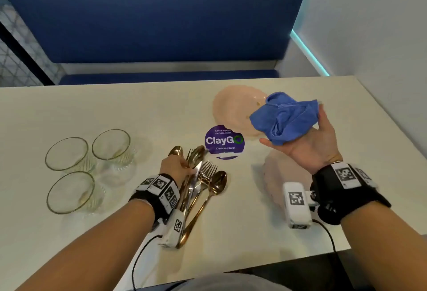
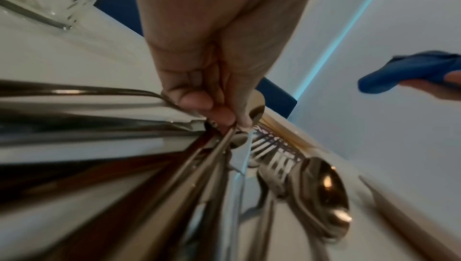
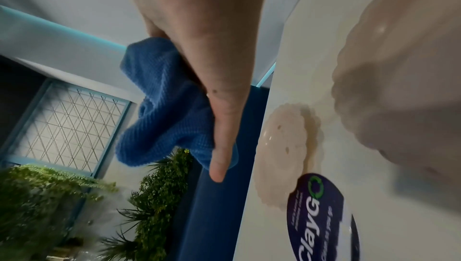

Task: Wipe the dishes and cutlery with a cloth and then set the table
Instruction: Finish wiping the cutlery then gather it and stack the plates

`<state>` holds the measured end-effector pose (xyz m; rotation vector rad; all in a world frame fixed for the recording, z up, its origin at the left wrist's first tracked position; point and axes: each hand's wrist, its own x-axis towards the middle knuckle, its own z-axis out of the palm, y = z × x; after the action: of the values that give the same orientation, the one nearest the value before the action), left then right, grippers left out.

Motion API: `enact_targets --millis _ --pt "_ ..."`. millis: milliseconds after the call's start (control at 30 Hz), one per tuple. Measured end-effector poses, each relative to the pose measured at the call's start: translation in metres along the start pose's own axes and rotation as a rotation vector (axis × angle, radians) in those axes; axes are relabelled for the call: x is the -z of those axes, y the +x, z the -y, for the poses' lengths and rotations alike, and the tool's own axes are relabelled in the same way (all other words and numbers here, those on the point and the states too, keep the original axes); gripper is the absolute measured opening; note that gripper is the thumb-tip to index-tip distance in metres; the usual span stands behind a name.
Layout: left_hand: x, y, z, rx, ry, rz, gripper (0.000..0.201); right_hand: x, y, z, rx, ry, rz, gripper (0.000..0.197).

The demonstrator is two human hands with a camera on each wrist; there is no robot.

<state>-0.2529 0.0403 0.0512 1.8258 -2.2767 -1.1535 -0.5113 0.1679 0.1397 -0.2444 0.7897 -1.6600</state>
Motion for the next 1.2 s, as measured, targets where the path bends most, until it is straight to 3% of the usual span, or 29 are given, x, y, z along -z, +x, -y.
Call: enact_targets --millis 100,167,233,333,433,533,633,700,833,900,1033,1100,1167,1200 --pt "0.005 0.009 -0.005 -0.016 0.095 -0.035 0.021 0.016 0.006 0.017 0.02 -0.011 0.028 0.063" --pt "0.007 0.018 -0.018 -0.027 0.136 -0.096 0.032 0.031 0.009 0.028 0.033 -0.05 -0.001 0.064" --pt "0.007 0.028 -0.044 -0.045 0.093 -0.149 0.042 0.046 0.014 0.039 0.021 -0.055 -0.022 0.066" --pt "-0.004 0.046 -0.094 -0.113 0.006 -0.144 0.033 0.058 0.025 0.051 -0.015 -0.047 -0.057 0.067" --pt "-0.02 0.073 -0.135 0.025 -0.121 -0.144 0.021 0.059 0.036 0.063 -0.052 -0.016 -0.041 0.07" --pt "-0.037 0.103 -0.143 0.214 -0.323 -0.08 0.037 0.064 0.052 0.076 -0.068 -0.099 -0.091 0.065" --pt "-0.051 0.125 -0.138 0.295 -0.568 -0.033 0.029 0.069 0.066 0.085 -0.052 -0.202 -0.209 0.043" --pt "-0.056 0.129 -0.141 0.296 -0.59 -0.055 0.023 0.074 0.073 0.091 -0.064 -0.277 -0.23 0.028" --pt "-0.054 0.12 -0.156 0.17 -0.734 -0.286 0.017 0.076 0.088 0.103 -0.087 -0.578 -0.2 0.017" --pt "-0.053 0.118 -0.155 0.125 -0.818 -0.332 0.019 0.07 0.102 0.108 -0.052 -0.781 -0.173 0.012" --pt "-0.044 0.1 -0.159 0.093 -0.961 -0.349 0.021 0.049 0.137 0.101 0.184 -1.311 -0.049 0.016" --pt "-0.039 0.091 -0.166 0.1 -1.014 -0.348 0.036 0.047 0.153 0.088 0.24 -1.672 0.142 0.03" --pt "-0.031 0.079 -0.172 0.154 -1.052 -0.347 0.049 0.055 0.162 0.071 0.183 -2.108 0.305 0.061" --pt "-0.026 0.074 -0.174 0.178 -1.064 -0.368 0.052 0.06 0.162 0.063 0.178 -2.215 0.348 0.07"
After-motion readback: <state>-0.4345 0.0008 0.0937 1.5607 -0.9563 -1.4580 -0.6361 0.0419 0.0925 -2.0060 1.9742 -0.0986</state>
